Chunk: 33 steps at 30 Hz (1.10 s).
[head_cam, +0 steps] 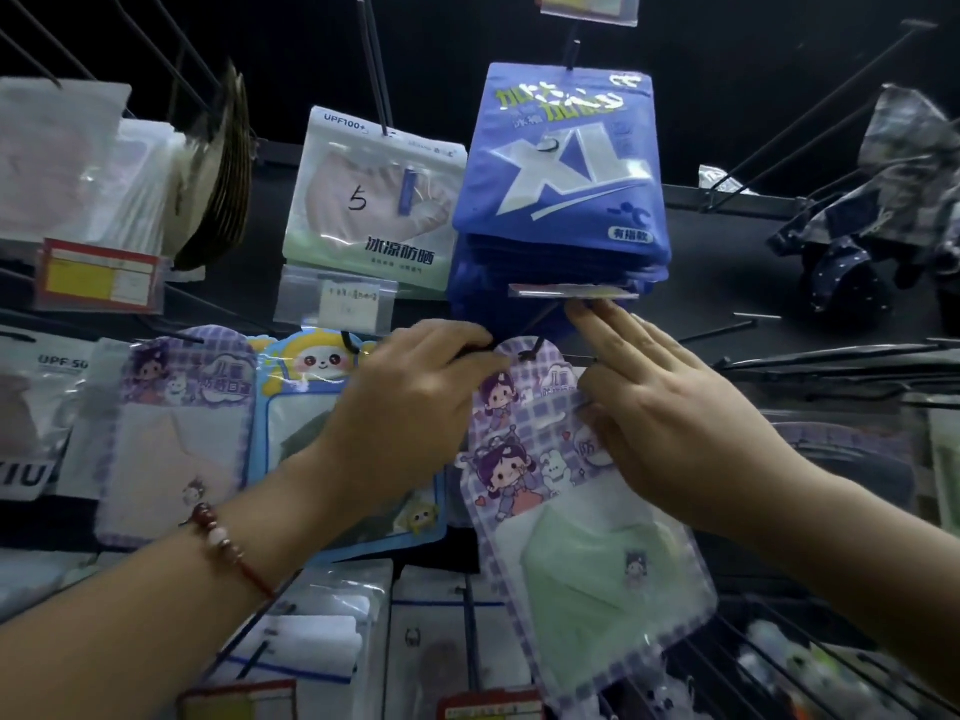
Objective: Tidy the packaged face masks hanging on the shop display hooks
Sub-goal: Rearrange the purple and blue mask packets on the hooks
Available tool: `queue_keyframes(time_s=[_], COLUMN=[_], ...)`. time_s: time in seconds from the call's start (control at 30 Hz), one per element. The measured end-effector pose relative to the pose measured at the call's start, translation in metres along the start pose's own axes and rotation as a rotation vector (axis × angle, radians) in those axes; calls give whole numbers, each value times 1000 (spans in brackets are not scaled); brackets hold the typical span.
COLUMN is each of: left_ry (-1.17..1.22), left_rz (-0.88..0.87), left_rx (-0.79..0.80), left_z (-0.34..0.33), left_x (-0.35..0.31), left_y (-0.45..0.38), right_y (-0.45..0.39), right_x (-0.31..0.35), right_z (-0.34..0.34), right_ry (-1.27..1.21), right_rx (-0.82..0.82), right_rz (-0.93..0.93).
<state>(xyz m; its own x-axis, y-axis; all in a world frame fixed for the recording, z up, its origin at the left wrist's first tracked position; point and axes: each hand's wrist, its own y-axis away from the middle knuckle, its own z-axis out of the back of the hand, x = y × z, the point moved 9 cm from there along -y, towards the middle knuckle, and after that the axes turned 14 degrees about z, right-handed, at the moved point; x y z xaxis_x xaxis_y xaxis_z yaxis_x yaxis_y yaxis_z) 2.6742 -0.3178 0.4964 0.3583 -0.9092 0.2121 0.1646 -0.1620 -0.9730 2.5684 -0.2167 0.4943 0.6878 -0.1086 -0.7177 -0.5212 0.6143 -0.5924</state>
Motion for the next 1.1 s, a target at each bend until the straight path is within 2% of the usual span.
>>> queue_keyframes(time_s=[0.1,0.27,0.4,0.73,0.93,1.1], left_ry=[257,115,122,211,304,255], left_rz=[156,4,32,48,180,295], left_rx=[43,160,92,32,-58,43], left_z=[22,6,7,1,0,-19], left_x=[4,-25,-25,-20,-1,11], left_y=[1,11,10,-6,-20,-26], right_y=[0,-4,-6,-3,-5,-7], right_x=[2,4,4,-2,-8,-6], right_z=[-1,3,5,9,16,16], right_ry=[-2,-40,-27,55,103,97], right_rx=[-32,-103,-139,-87,-68,-71], right_rz=[-11,-69,-97,-98,-90,-99])
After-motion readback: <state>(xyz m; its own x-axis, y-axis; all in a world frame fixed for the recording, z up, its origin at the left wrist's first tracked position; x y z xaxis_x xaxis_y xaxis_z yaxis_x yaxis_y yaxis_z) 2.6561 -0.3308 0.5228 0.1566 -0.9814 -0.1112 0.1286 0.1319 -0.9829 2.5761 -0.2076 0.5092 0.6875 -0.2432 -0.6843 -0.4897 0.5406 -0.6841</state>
